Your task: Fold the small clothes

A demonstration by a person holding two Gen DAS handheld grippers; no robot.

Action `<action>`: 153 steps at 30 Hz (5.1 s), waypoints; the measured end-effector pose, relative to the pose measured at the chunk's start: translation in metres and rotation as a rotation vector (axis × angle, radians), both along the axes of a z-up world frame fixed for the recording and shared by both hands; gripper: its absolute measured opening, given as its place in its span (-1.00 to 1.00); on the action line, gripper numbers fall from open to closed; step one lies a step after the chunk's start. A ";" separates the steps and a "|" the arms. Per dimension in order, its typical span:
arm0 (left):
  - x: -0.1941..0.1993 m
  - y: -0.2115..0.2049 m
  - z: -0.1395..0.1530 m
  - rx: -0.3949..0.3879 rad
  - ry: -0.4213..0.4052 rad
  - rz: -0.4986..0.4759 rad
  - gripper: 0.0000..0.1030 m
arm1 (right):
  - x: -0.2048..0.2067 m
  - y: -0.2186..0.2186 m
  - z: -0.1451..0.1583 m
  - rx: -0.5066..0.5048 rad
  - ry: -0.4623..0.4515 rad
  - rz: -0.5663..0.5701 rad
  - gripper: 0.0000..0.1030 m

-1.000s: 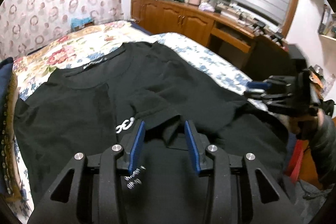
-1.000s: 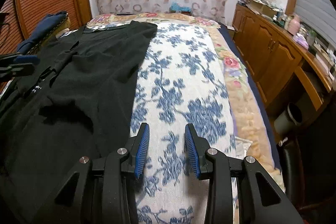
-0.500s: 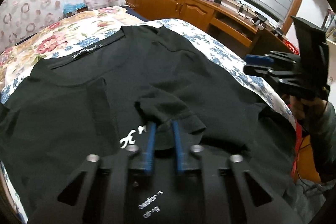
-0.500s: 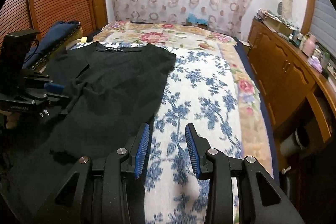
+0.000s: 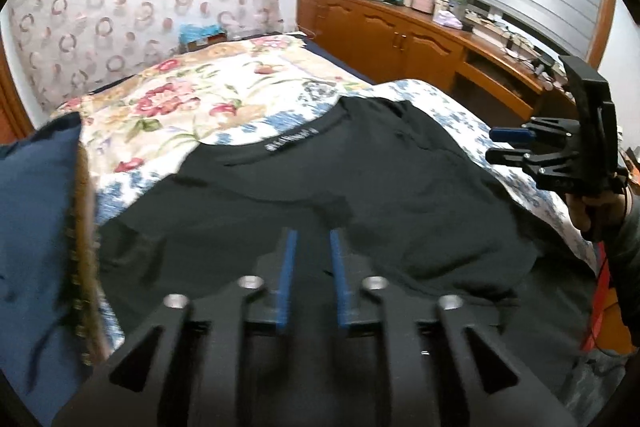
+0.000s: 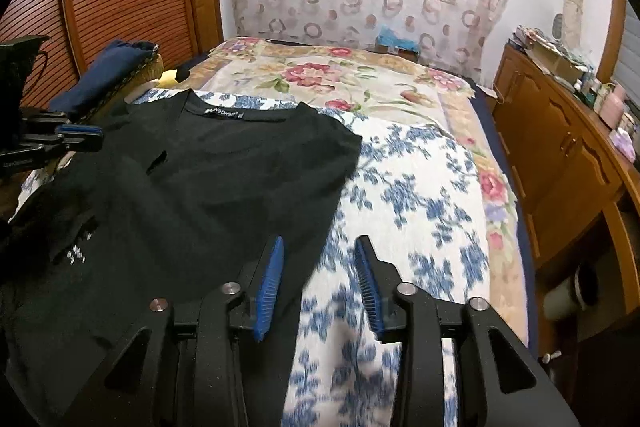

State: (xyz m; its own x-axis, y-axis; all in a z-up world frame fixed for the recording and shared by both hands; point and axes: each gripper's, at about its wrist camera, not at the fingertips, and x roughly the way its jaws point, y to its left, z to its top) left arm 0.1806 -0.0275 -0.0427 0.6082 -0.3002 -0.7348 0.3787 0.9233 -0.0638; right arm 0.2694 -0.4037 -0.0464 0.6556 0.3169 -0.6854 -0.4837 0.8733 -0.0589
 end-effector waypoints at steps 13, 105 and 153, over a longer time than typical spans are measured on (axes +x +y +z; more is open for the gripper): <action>0.040 0.059 -0.001 0.193 0.063 0.204 0.10 | 0.062 0.037 -0.023 -0.028 0.026 0.037 0.07; -0.240 0.104 0.035 -0.014 -0.154 0.196 -0.89 | -0.210 -0.042 0.043 0.083 0.016 0.084 -0.87; -0.118 0.115 -0.062 0.007 0.139 0.200 0.29 | -0.098 -0.019 -0.005 -0.004 0.118 -0.049 0.06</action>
State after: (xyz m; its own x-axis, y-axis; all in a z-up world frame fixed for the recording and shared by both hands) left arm 0.0621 0.0873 -0.1050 0.5479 -0.1784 -0.8173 0.1762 0.9797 -0.0957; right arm 0.1716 -0.4223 -0.0515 0.5853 0.2834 -0.7597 -0.4441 0.8960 -0.0079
